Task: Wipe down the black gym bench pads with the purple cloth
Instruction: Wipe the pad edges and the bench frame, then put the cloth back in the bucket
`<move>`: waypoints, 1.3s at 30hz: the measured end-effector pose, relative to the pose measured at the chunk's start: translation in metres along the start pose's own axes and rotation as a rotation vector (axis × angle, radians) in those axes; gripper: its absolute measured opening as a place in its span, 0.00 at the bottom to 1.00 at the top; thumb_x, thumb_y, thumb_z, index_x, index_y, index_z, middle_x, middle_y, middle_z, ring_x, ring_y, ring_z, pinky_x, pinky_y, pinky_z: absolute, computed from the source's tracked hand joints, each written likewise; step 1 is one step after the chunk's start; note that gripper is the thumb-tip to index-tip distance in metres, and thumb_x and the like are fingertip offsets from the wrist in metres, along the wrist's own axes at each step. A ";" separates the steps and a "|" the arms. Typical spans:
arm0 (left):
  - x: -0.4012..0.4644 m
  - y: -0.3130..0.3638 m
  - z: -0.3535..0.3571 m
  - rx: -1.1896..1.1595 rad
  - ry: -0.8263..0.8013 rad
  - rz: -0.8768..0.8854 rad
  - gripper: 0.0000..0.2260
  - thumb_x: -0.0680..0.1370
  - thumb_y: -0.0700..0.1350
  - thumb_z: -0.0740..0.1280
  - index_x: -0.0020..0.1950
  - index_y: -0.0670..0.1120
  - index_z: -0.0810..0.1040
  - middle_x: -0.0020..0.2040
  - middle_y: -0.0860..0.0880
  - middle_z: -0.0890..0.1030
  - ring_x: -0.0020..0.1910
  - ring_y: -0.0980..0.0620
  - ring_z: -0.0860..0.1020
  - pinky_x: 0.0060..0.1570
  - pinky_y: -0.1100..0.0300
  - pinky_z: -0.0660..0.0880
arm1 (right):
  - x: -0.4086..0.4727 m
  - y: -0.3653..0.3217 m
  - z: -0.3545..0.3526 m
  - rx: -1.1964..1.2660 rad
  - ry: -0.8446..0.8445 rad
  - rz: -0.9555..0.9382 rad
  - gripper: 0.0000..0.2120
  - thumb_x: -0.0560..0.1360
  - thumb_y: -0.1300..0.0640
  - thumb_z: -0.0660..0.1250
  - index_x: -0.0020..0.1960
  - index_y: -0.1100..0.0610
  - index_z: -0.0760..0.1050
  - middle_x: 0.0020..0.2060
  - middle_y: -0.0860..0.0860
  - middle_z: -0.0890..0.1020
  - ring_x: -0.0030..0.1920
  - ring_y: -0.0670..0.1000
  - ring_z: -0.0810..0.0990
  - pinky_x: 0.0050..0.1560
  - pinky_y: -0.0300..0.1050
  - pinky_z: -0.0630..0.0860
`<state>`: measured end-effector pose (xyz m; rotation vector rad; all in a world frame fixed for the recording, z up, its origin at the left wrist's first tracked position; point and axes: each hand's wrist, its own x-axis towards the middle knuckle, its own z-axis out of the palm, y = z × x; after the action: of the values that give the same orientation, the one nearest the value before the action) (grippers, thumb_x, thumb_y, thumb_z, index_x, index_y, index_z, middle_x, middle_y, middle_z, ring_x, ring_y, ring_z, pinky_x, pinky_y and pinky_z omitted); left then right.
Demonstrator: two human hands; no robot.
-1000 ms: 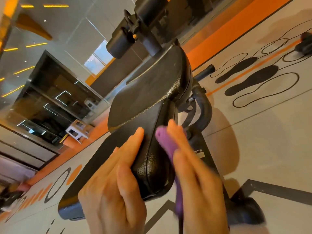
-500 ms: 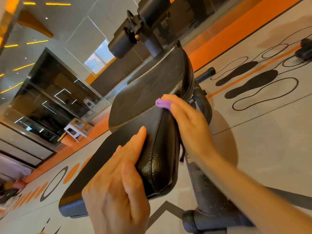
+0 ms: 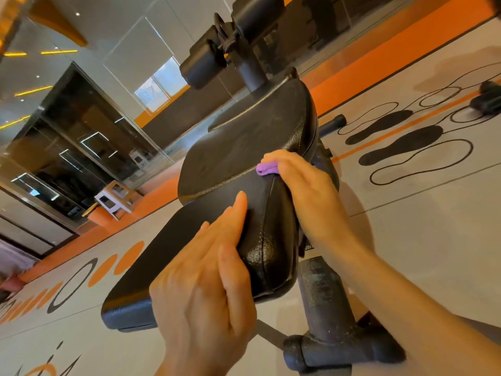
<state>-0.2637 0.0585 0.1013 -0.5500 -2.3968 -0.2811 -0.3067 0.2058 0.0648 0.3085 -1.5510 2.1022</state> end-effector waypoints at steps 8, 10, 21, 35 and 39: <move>-0.006 0.015 -0.023 0.042 0.024 0.121 0.27 0.84 0.52 0.41 0.65 0.47 0.77 0.43 0.45 0.85 0.40 0.46 0.83 0.43 0.52 0.78 | -0.096 -0.031 0.032 0.018 0.080 -0.294 0.17 0.82 0.45 0.50 0.60 0.45 0.75 0.60 0.38 0.76 0.68 0.30 0.63 0.64 0.21 0.57; -0.012 0.013 -0.025 0.066 0.062 0.159 0.27 0.84 0.52 0.40 0.67 0.48 0.76 0.45 0.46 0.85 0.42 0.48 0.82 0.45 0.55 0.77 | -0.065 -0.029 0.020 0.198 0.050 -0.102 0.14 0.81 0.51 0.56 0.59 0.46 0.79 0.54 0.32 0.79 0.60 0.32 0.74 0.58 0.25 0.71; -0.008 0.016 -0.023 0.059 0.104 0.162 0.22 0.82 0.48 0.47 0.65 0.49 0.78 0.48 0.50 0.86 0.42 0.48 0.84 0.42 0.57 0.77 | -0.114 -0.057 0.024 -0.004 0.109 -0.004 0.13 0.79 0.50 0.59 0.58 0.37 0.77 0.60 0.35 0.78 0.62 0.34 0.74 0.58 0.27 0.71; -0.005 0.011 -0.042 -0.131 -0.189 0.140 0.21 0.81 0.52 0.51 0.66 0.47 0.77 0.63 0.47 0.80 0.61 0.48 0.80 0.62 0.52 0.73 | -0.126 -0.111 0.042 -0.163 0.332 0.339 0.16 0.69 0.47 0.59 0.55 0.40 0.76 0.52 0.29 0.80 0.53 0.29 0.77 0.45 0.21 0.73; 0.002 0.007 -0.065 -0.216 -0.447 0.112 0.23 0.81 0.54 0.51 0.71 0.47 0.71 0.70 0.46 0.74 0.70 0.47 0.72 0.69 0.53 0.62 | -0.125 -0.134 0.056 -0.238 0.393 0.475 0.16 0.70 0.46 0.60 0.56 0.39 0.77 0.52 0.29 0.80 0.55 0.31 0.77 0.45 0.21 0.72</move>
<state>-0.2256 0.0433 0.1526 -0.9257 -2.7672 -0.4063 -0.1373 0.1502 0.1356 -0.5774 -1.7153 2.1045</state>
